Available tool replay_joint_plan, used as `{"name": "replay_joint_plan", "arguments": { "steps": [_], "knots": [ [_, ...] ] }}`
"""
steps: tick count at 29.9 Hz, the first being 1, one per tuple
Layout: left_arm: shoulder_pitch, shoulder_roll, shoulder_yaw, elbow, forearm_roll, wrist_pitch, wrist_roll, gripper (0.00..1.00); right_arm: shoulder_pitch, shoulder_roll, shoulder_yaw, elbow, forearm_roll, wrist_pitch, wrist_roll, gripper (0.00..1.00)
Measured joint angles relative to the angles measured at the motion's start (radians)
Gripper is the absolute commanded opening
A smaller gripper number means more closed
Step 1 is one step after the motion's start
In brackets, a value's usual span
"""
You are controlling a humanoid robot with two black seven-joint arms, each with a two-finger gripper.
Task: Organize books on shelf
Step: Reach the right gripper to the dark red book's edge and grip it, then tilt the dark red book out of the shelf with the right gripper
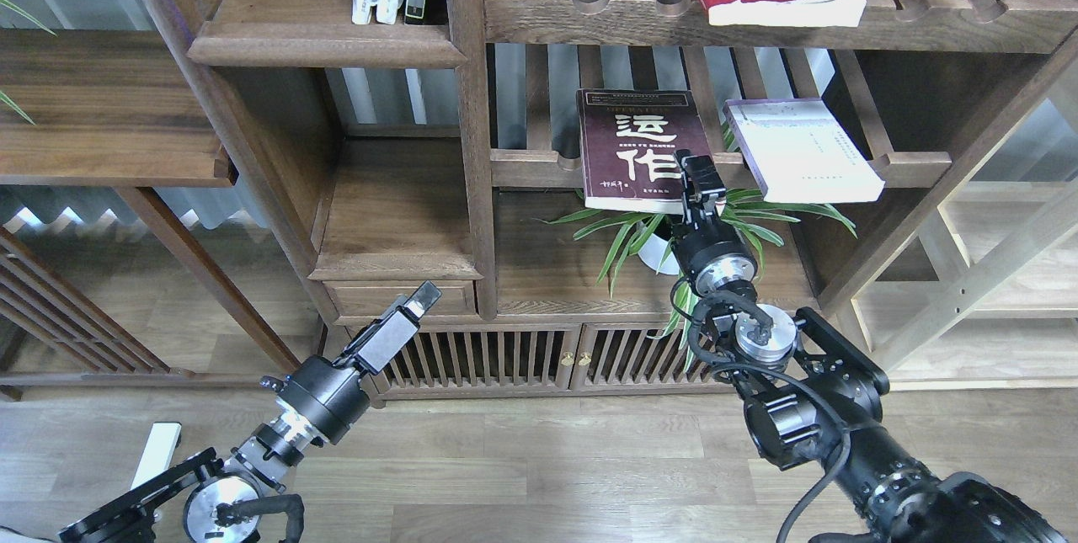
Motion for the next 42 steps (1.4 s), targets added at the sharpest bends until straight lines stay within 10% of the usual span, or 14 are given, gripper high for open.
{"name": "replay_joint_plan", "arguments": {
  "steps": [17, 21, 42],
  "knots": [
    [0.000, 0.000, 0.003, 0.005, 0.000, 0.000, -0.001, 0.99, 0.002, 0.000, -0.035, -0.008, 0.035, 0.037, -0.002, 0.39],
    [0.002, 0.000, 0.003, 0.010, 0.000, 0.000, -0.002, 0.99, 0.001, 0.000, -0.035, -0.012, 0.035, 0.048, -0.002, 0.04],
    [-0.009, -0.002, -0.046, 0.115, -0.011, 0.000, -0.003, 0.99, -0.136, 0.000, -0.051, 0.184, 0.063, 0.205, -0.010, 0.04]
  ]
}}
